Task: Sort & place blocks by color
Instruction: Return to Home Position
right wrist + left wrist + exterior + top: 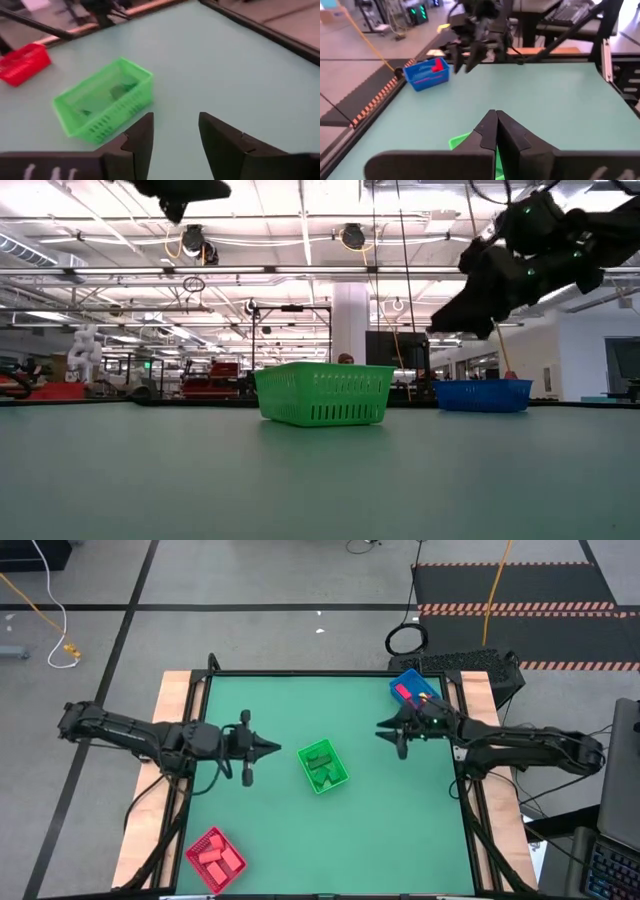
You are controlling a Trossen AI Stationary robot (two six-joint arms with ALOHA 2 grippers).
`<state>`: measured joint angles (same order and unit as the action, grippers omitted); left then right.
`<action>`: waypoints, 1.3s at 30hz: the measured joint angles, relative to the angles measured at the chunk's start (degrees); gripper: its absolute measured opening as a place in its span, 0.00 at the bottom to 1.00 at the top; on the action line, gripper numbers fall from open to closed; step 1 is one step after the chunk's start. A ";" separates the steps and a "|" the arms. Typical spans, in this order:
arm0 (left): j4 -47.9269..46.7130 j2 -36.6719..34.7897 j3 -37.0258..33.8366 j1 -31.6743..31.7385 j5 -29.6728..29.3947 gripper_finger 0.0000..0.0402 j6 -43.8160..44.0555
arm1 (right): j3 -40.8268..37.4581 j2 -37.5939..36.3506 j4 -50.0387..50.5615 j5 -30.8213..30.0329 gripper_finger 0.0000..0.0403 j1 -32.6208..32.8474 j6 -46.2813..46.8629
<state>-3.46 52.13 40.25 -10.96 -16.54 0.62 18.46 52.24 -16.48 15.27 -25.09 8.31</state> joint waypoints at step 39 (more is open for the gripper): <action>15.44 -26.69 -31.21 12.29 7.60 0.00 10.52 | -16.00 -38.42 3.69 -1.46 0.00 6.80 2.52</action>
<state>11.98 25.44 9.04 1.33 -8.94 11.14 2.46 13.82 -12.79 13.81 -18.28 10.83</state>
